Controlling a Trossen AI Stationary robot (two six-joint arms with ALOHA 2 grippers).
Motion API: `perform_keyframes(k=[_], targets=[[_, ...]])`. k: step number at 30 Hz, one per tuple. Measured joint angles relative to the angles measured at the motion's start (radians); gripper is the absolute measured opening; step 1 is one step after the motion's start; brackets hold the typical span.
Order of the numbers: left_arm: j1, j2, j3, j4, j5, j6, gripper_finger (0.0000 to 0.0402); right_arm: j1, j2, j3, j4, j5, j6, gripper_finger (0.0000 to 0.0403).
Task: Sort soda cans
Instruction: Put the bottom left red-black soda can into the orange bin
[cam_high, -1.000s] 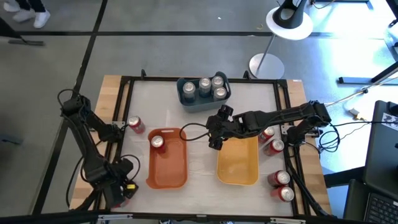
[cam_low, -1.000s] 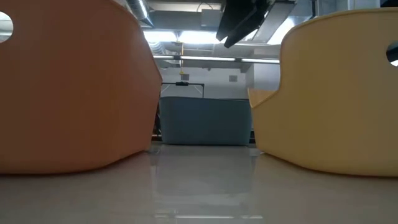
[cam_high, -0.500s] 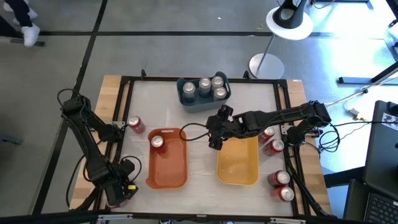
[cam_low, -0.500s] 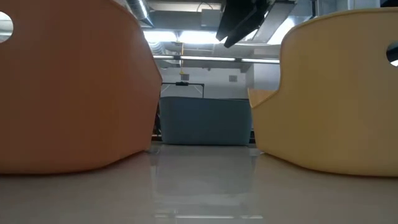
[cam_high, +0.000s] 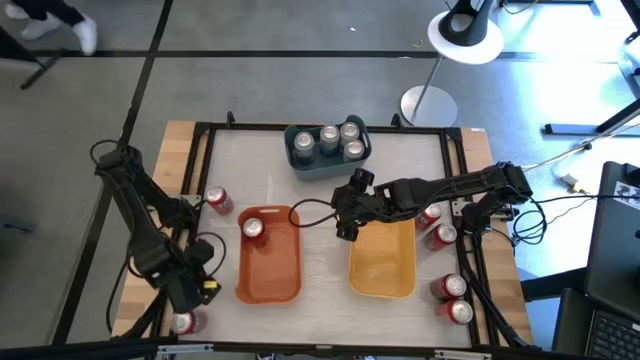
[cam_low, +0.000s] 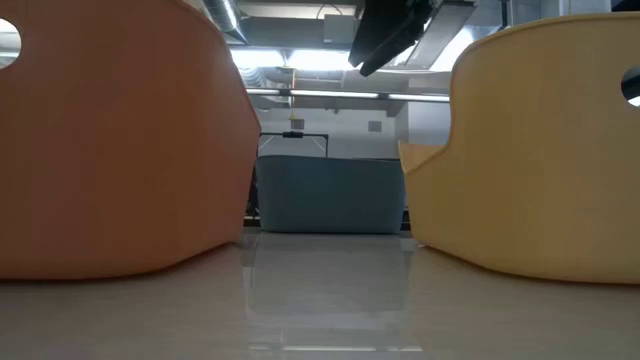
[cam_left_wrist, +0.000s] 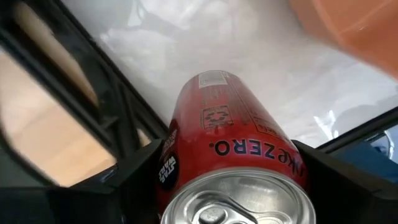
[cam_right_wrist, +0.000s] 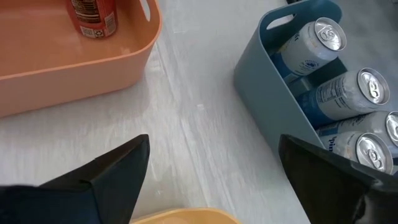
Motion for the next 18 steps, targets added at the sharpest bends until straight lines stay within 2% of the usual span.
perform_keyframes(k=[7, 12, 18], targets=[[0.105, -0.017, 0.179, -0.191, -0.133, 0.162, 0.0298, 0.0, 0.0, 0.0, 0.0, 0.007, -0.009, 0.0356], [0.187, -0.017, 0.273, -0.185, -0.231, 0.322, 0.0298, 0.0, 0.0, 0.0, 0.0, 0.003, -0.013, 0.0356], [0.302, 0.009, 0.281, -0.15, -0.253, 0.495, 0.0301, 0.0, 0.0, 0.0, 0.0, -0.003, -0.011, 0.0356]])
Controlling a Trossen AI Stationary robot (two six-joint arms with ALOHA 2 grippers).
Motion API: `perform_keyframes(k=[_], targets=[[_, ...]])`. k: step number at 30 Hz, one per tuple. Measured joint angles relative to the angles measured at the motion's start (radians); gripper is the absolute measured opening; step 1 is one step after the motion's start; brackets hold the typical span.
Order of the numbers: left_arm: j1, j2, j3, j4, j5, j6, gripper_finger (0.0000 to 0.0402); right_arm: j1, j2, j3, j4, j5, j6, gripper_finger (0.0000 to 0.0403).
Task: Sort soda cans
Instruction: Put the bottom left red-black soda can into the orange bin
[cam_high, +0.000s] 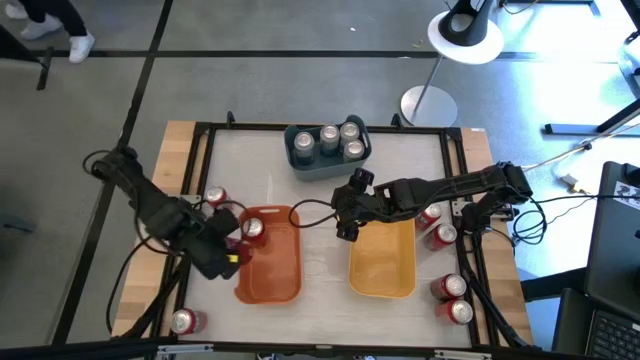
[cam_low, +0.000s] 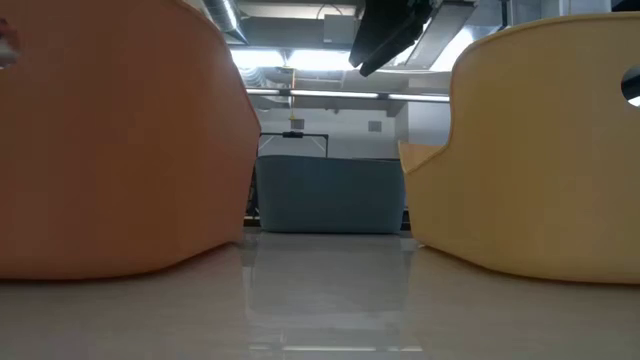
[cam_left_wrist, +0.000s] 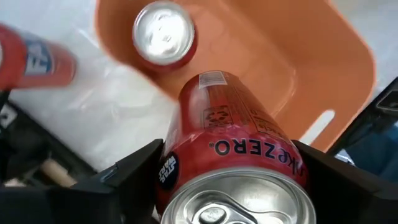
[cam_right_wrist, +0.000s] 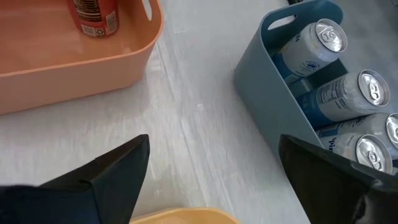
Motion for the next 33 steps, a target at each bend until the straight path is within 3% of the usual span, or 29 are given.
perform_keyframes(k=[10, 22, 33], targets=[[0.117, 0.113, -0.001, 0.132, 0.002, 0.277, 0.0302, 0.0, 0.0, 0.0, 0.0, 0.0, 0.001, 0.0356], [0.129, 0.268, -0.012, 0.148, 0.076, 0.328, 0.0304, 0.0, 0.0, 0.0, -0.001, -0.001, 0.001, 0.0356], [0.126, 0.289, -0.175, 0.332, 0.175, 0.338, 0.0305, 0.001, 0.0, 0.0, -0.001, -0.001, 0.0, 0.0356]])
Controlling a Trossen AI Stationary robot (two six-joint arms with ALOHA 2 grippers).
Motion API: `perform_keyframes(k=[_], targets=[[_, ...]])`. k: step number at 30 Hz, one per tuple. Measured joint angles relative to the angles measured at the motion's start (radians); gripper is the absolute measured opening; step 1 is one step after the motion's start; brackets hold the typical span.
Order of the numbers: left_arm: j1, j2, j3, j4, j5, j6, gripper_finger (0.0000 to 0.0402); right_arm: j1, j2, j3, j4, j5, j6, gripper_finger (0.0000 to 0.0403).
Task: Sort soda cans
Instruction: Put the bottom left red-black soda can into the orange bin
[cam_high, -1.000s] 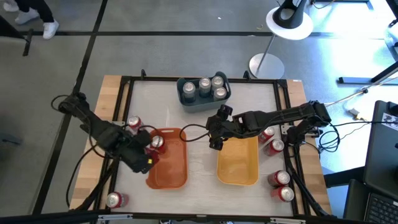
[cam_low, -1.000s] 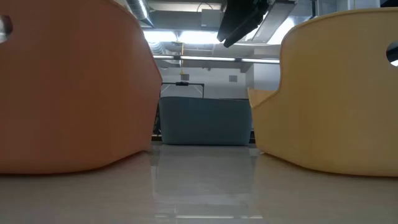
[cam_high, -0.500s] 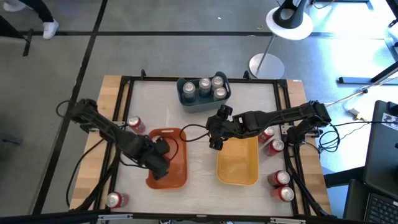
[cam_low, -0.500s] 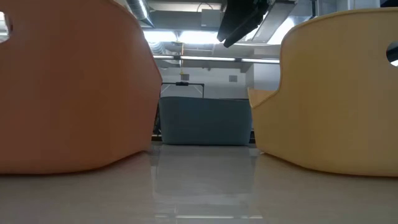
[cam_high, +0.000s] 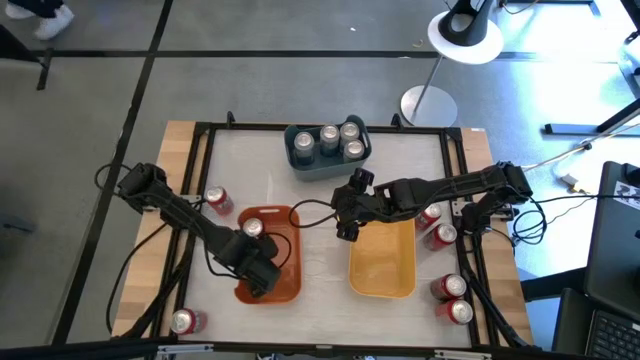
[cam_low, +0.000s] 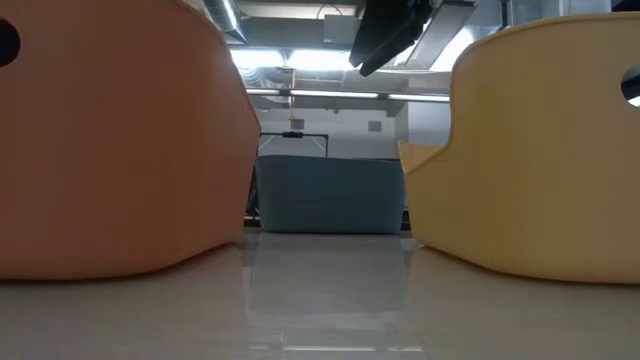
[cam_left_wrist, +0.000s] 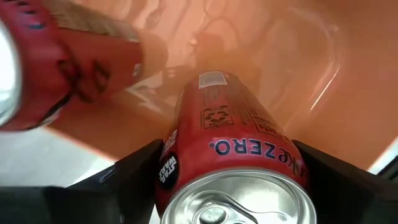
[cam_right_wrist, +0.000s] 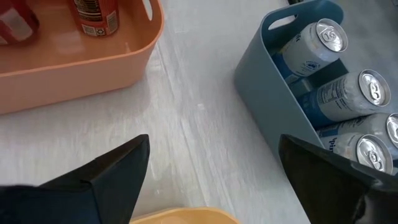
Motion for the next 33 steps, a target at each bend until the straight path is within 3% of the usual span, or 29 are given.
perform_keyframes(k=[26, 33], targets=[[0.004, 0.0, -0.046, 0.031, 0.022, 0.037, 0.0307, 0.0, 0.0, 0.0, 0.018, -0.01, -0.008, 0.0356], [0.004, 0.0, -0.046, 0.038, 0.022, 0.031, 0.0357, 0.0, 0.0, 0.0, 0.018, -0.026, -0.008, 0.0356]])
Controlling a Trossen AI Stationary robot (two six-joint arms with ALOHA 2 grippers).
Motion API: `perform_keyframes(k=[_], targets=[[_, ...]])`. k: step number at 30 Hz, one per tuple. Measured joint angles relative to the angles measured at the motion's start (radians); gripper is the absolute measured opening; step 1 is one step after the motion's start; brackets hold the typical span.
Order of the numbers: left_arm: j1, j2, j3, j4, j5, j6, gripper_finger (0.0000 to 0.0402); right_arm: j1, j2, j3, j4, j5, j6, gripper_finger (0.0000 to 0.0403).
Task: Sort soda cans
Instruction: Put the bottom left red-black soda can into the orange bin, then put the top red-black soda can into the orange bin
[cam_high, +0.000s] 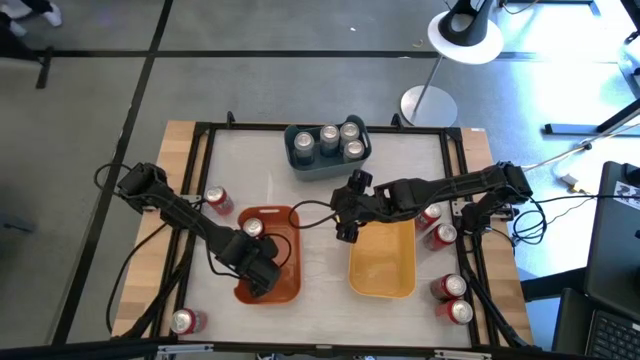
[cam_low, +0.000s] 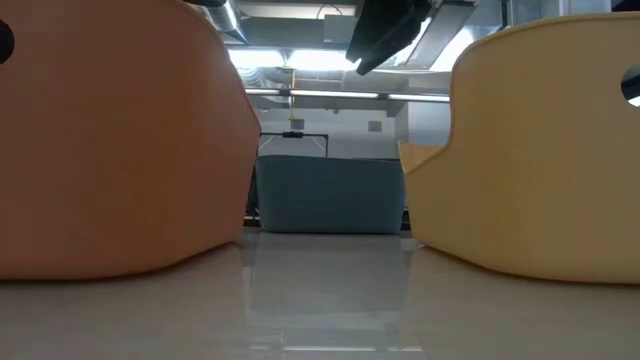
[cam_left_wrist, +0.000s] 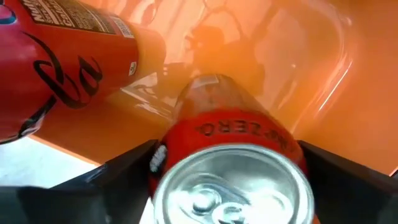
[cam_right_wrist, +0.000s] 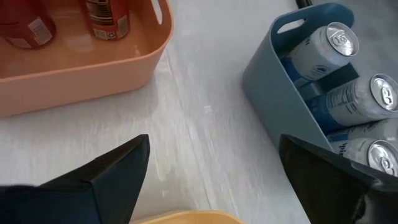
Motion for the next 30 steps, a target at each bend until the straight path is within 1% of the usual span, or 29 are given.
perform_keyframes(k=[3, 5, 10, 13, 16, 20, 26, 29, 30], targets=[[0.002, 0.0, 0.0, 0.0, 0.004, 0.019, 0.0378, 0.0, 0.0, 0.0, -0.001, 0.0, 0.0, 0.0356], [0.008, -0.003, 0.0, 0.0, 0.02, 0.032, 0.0384, 0.0, 0.0, 0.0, -0.002, 0.0, 0.0, 0.0356], [0.011, -0.047, 0.008, -0.014, 0.021, 0.045, 0.0388, 0.0, 0.0, 0.0, -0.001, 0.0, 0.0, 0.0356], [0.01, -0.094, 0.012, -0.023, 0.016, 0.045, 0.0388, 0.0, 0.0, 0.0, 0.001, 0.0, 0.0, 0.0356], [0.011, -0.143, 0.013, -0.024, -0.01, 0.043, 0.0388, 0.0, 0.0, 0.0, 0.021, 0.0, 0.007, 0.0356], [0.009, -0.219, 0.013, -0.021, -0.08, 0.034, 0.0388, 0.0, 0.0, 0.0, 0.032, 0.0, 0.003, 0.0356], [-0.012, -0.319, 0.014, -0.019, -0.234, 0.032, 0.0388, -0.001, 0.0, 0.0, 0.064, 0.0, -0.001, 0.0356], [-0.022, -0.352, 0.014, -0.019, -0.303, 0.045, 0.0388, -0.001, 0.0, 0.002, 0.045, -0.005, -0.027, 0.0356], [-0.025, -0.361, 0.014, -0.02, -0.323, 0.05, 0.0388, -0.001, -0.002, 0.01, 0.011, -0.021, -0.043, 0.0356]])
